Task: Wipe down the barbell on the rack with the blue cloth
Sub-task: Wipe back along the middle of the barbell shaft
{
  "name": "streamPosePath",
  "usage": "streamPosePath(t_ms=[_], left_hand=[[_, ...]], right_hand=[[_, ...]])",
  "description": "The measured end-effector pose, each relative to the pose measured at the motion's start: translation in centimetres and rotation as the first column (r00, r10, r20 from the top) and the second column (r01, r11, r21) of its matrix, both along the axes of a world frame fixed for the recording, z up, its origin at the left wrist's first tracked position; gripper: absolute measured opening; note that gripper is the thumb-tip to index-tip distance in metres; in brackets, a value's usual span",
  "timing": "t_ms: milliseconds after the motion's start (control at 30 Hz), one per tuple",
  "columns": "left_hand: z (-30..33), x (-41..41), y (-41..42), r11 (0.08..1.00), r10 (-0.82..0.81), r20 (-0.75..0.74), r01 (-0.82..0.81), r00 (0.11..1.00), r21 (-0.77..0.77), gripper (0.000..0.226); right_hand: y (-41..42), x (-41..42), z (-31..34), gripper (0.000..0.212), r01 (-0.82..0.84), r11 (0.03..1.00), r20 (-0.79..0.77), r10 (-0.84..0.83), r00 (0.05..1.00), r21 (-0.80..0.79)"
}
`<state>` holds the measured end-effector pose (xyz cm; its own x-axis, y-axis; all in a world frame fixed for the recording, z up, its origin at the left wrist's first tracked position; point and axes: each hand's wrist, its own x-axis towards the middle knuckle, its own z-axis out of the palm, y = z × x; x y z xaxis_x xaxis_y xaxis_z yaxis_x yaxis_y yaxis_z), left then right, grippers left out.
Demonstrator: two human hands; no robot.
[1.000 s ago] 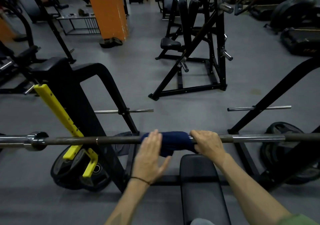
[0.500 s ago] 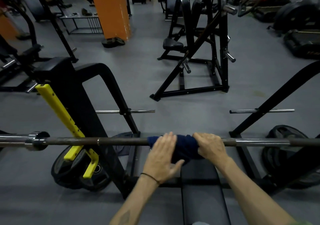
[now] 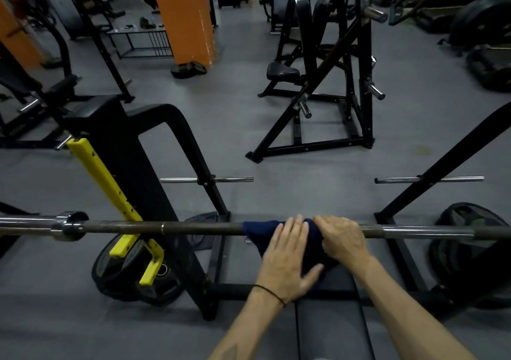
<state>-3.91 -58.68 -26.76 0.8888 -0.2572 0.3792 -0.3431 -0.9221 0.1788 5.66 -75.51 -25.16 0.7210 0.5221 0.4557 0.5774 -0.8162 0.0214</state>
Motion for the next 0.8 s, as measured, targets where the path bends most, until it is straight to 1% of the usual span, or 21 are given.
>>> streamPosePath(t_ms=[33, 67, 167, 233, 300, 367, 400, 433, 500, 533, 567, 600, 633, 667, 700, 733, 767, 800], left_hand=[[0.0, -0.3, 1.8, 1.000, 0.006, 0.009, -0.006, 1.000, -0.005, 0.084], [-0.1, -0.8, 4.2, 0.999, 0.036, 0.011, -0.036, 0.999, 0.001, 0.082], [-0.5, -3.2, 13.9, 0.969, 0.235, 0.011, -0.235, 0.972, 0.070, 0.085], [-0.6, -4.8, 17.6, 0.933, 0.348, 0.018, -0.348, 0.937, 0.095, 0.084], [-1.1, -4.7, 16.7, 0.887, 0.458, -0.002, -0.456, 0.889, 0.077, 0.091], [-1.1, -3.3, 12.7, 0.850, 0.526, -0.024, -0.526, 0.850, 0.007, 0.096], [-1.0, -2.5, 10.0, 0.869, 0.494, -0.020, -0.494, 0.869, -0.008, 0.097], [-0.8, -1.9, 7.2, 0.912, 0.411, -0.007, -0.411, 0.912, -0.011, 0.096], [-0.8, -1.2, 2.0, 0.986, 0.169, 0.026, -0.169, 0.985, 0.005, 0.095], [-0.9, -1.0, -0.1, 0.998, 0.063, 0.025, -0.064, 0.998, 0.013, 0.094], [-1.1, -0.9, -1.4, 1.000, 0.001, 0.015, -0.001, 1.000, 0.018, 0.093], [-1.1, -0.8, -1.9, 1.000, -0.020, 0.005, 0.020, 1.000, 0.023, 0.092], [-1.1, -0.6, -1.6, 0.999, -0.010, 0.006, 0.010, 1.000, 0.030, 0.091], [-1.0, -0.5, -0.4, 0.999, 0.013, 0.017, -0.014, 1.000, 0.034, 0.089], [-1.0, -0.5, 1.4, 0.998, 0.045, 0.021, -0.046, 0.999, 0.034, 0.089], [-1.0, -0.9, 3.7, 0.996, 0.084, 0.011, -0.084, 0.996, 0.029, 0.089], [-1.0, -1.5, 6.6, 0.991, 0.134, 0.017, -0.134, 0.991, 0.027, 0.087], [-1.0, -2.3, 9.7, 0.979, 0.200, 0.039, -0.201, 0.979, 0.027, 0.085]], right_hand=[[0.0, -0.1, 0.2, 0.014, -0.008, 1.000, 0.009, 0.008, 1.000, 0.008], [-0.1, 0.0, 0.3, 0.013, -0.010, 1.000, 0.008, 0.010, 1.000, 0.004], [0.2, -0.1, 0.1, 0.034, 0.017, 1.000, -0.056, -0.018, 0.998, -0.018], [0.4, 0.0, -0.2, 0.040, 0.029, 0.999, -0.070, -0.030, 0.997, -0.022], [0.6, -0.1, 0.0, 0.044, 0.030, 0.999, -0.046, -0.032, 0.998, -0.045], [0.6, 0.0, 0.2, 0.046, 0.036, 0.996, -0.029, -0.038, 0.999, -0.080], [0.7, 0.0, 0.3, 0.047, 0.046, 0.994, -0.045, -0.050, 0.998, -0.095], [0.7, 0.1, 0.3, 0.048, 0.054, 0.992, -0.067, -0.062, 0.996, -0.111], [0.8, 0.1, 0.7, 0.046, 0.056, 0.984, -0.121, -0.078, 0.990, -0.172], [0.9, 0.1, 1.2, 0.041, 0.052, 0.973, -0.136, -0.084, 0.987, -0.225], [0.9, 0.1, 2.0, 0.032, 0.043, 0.957, -0.171, -0.095, 0.981, -0.287], [1.1, 0.2, 2.9, 0.021, 0.027, 0.945, -0.228, -0.106, 0.968, -0.326], [1.3, 0.8, 3.8, 0.019, -0.002, 0.931, -0.342, -0.132, 0.930, -0.365], [1.4, 1.6, 4.6, 0.019, -0.054, 0.929, -0.494, -0.145, 0.857, -0.367], [1.4, 2.6, 5.5, 0.015, -0.105, 0.936, -0.666, -0.158, 0.729, -0.337], [1.5, 3.4, 6.2, 0.008, -0.124, 0.954, -0.809, -0.156, 0.567, -0.272], [1.5, 3.9, 6.4, 0.003, -0.125, 0.969, -0.898, -0.142, 0.416, -0.211], [1.5, 4.2, 6.5, 0.006, -0.109, 0.980, -0.940, -0.125, 0.317, -0.167]])
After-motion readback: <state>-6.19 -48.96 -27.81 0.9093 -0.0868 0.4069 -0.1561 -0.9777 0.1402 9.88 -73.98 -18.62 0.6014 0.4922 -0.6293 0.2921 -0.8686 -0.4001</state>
